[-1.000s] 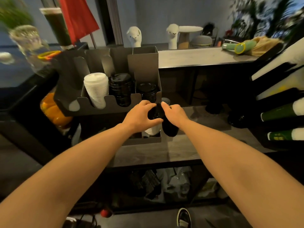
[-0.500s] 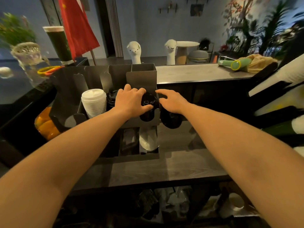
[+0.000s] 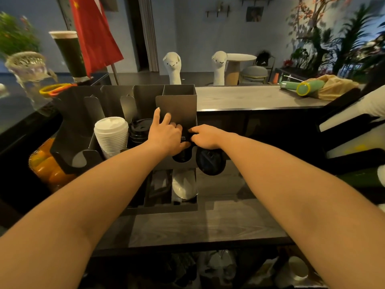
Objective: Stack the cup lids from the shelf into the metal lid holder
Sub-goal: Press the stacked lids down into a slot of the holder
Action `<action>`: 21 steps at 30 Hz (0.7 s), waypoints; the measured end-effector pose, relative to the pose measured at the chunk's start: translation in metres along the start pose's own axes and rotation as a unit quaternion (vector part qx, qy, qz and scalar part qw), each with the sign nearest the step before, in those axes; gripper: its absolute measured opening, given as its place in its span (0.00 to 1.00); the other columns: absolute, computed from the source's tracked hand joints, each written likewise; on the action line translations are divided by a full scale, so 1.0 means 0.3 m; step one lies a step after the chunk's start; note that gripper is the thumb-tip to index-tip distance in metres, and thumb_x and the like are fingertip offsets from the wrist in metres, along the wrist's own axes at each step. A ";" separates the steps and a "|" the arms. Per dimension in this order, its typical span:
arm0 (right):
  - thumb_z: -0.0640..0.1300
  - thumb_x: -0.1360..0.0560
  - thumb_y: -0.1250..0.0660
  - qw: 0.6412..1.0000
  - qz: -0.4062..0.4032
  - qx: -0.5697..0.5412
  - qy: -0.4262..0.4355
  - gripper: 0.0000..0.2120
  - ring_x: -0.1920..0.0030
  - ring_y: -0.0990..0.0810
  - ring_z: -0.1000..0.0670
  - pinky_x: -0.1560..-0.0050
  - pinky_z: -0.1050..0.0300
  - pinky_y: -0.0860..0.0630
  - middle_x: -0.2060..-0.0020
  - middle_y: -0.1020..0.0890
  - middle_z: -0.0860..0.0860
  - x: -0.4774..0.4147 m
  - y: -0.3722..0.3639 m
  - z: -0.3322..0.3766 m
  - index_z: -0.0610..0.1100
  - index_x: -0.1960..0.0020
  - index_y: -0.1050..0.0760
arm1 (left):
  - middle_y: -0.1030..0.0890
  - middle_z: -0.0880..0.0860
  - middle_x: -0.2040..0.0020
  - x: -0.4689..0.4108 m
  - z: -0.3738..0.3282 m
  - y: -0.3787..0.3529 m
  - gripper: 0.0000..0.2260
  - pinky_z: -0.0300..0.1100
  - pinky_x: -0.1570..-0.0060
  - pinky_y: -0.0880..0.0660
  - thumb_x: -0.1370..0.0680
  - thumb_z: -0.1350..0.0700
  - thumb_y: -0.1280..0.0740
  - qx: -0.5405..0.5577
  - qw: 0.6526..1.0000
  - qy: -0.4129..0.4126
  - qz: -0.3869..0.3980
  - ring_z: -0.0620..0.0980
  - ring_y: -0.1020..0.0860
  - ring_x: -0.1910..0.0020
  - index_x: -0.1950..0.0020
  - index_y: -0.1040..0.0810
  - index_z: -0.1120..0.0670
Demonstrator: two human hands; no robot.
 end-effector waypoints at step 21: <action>0.43 0.19 0.42 0.958 -0.210 -0.195 -0.014 0.10 0.47 0.24 0.50 0.50 0.56 0.28 0.49 0.22 0.51 0.075 -0.026 -0.007 0.47 0.41 0.25 | 0.19 0.53 0.39 0.105 -0.008 -0.009 0.22 0.55 0.27 0.40 0.19 0.39 0.45 0.148 0.962 -0.069 -0.219 0.54 0.26 0.34 0.37 0.22 0.52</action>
Point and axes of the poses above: each hand's wrist, its own x-axis away from the middle knuckle, its own y-axis out of the back of the hand, z = x × y, the point moved 1 cm from there along -x, towards the middle knuckle
